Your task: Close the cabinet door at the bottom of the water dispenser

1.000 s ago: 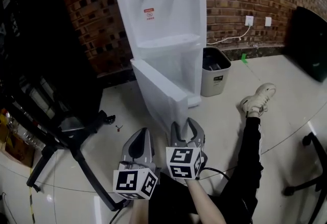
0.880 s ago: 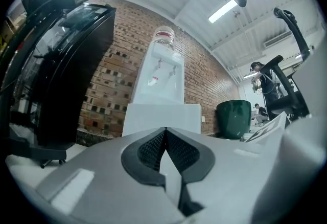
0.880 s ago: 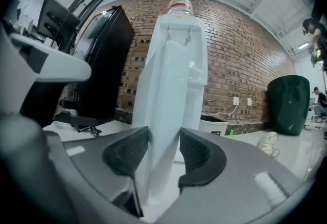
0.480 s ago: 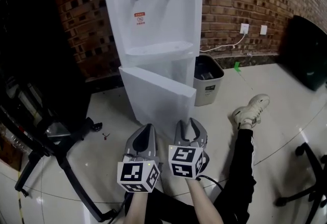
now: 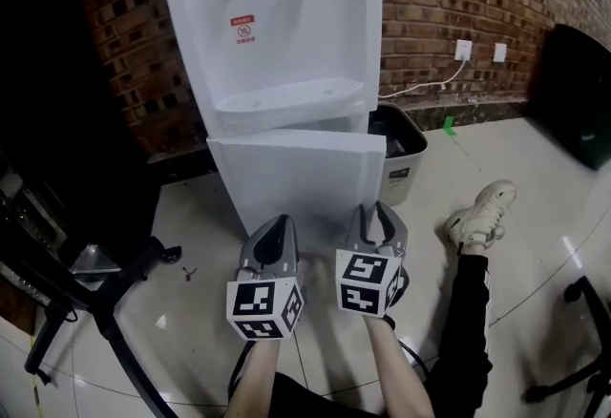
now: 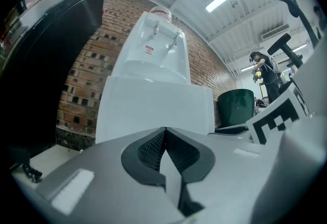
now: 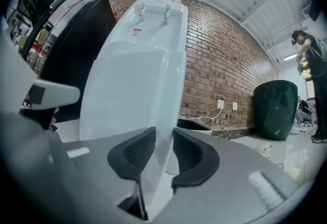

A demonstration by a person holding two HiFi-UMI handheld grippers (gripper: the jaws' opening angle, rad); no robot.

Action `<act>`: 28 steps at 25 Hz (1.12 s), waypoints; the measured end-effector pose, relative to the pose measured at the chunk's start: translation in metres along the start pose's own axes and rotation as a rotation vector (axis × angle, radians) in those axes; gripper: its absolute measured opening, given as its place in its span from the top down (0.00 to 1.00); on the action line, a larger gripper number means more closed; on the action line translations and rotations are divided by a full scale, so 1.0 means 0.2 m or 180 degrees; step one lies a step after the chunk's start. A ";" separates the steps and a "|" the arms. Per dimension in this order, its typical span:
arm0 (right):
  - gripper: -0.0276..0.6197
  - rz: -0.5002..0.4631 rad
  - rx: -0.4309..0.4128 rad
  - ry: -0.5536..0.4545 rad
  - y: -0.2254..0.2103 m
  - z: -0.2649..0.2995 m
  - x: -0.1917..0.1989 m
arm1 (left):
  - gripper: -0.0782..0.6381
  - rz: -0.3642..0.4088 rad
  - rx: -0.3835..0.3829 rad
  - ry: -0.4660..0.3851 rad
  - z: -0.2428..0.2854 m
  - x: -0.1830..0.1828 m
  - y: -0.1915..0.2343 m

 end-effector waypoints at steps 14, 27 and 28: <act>0.95 -0.0594 0.0072 0.0200 -0.08 0.43 -0.03 | 0.87 0.0059 -0.0128 -0.0056 0.29 -0.02 0.15; 0.95 -0.0494 -0.0146 0.0049 0.02 0.14 -0.19 | 0.87 -0.0107 -0.0261 -0.0039 0.05 -0.19 0.14; 0.95 -0.0481 -0.0168 0.0002 0.03 0.08 -0.23 | 0.87 -0.0113 -0.0255 -0.0049 0.01 -0.22 0.13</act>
Point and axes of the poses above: the fingertips, and each gripper's own axes: z forward along the fingers, y to its left, x out of its underside, the point moved 7 cm from there along -z, backward along the fingers, and after that the axes turned 8 degrees about -x, right-handed, at the moved point
